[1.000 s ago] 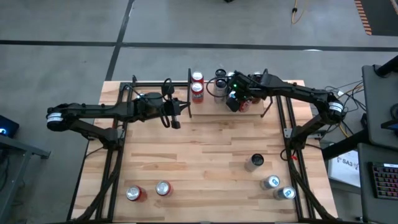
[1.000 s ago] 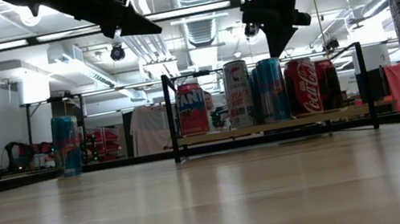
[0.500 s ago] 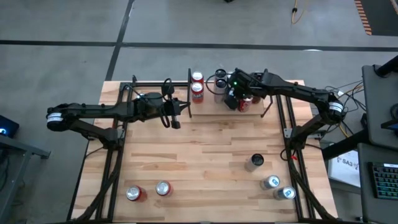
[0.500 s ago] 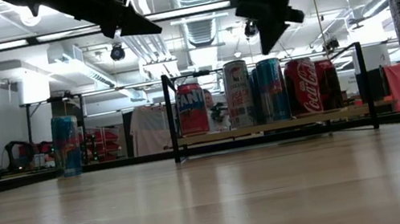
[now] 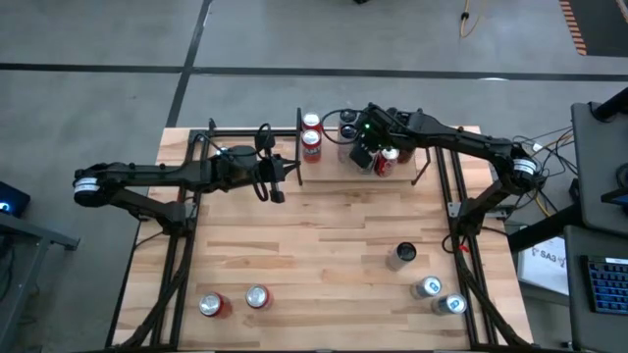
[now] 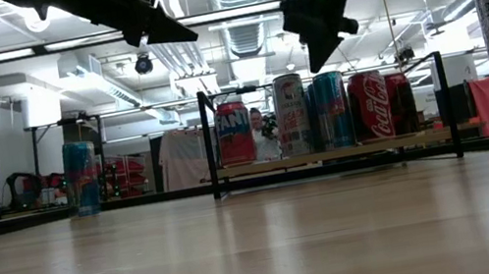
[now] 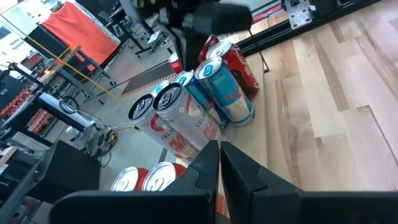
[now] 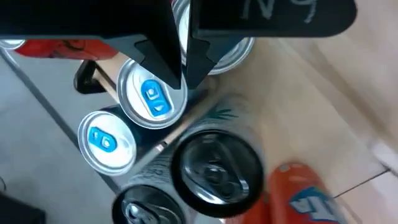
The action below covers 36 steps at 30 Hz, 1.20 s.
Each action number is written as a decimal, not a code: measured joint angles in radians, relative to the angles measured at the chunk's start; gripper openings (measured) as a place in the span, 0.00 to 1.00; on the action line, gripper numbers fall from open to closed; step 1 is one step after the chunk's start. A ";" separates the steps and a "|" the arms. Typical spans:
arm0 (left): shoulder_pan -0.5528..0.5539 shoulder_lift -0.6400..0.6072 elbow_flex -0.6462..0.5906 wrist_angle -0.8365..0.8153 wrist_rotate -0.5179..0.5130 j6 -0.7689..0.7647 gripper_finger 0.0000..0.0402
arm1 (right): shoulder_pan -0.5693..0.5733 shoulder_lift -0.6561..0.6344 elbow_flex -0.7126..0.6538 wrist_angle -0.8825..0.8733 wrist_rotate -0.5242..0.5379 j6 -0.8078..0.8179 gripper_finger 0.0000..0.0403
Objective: Place canned beverage on shelf
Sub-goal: Put the orange soda can on the shelf
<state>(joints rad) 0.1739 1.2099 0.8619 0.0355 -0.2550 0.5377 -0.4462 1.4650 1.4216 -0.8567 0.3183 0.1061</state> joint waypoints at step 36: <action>-0.403 0.000 0.286 -0.721 0.033 -0.931 0.00 | 0.681 -0.284 -0.141 0.261 -0.030 -0.125 0.03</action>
<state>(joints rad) -0.2295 1.2102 1.1484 -0.6858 -0.2217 -0.3933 0.2345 1.1809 1.2801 -0.5960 0.2886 -0.0191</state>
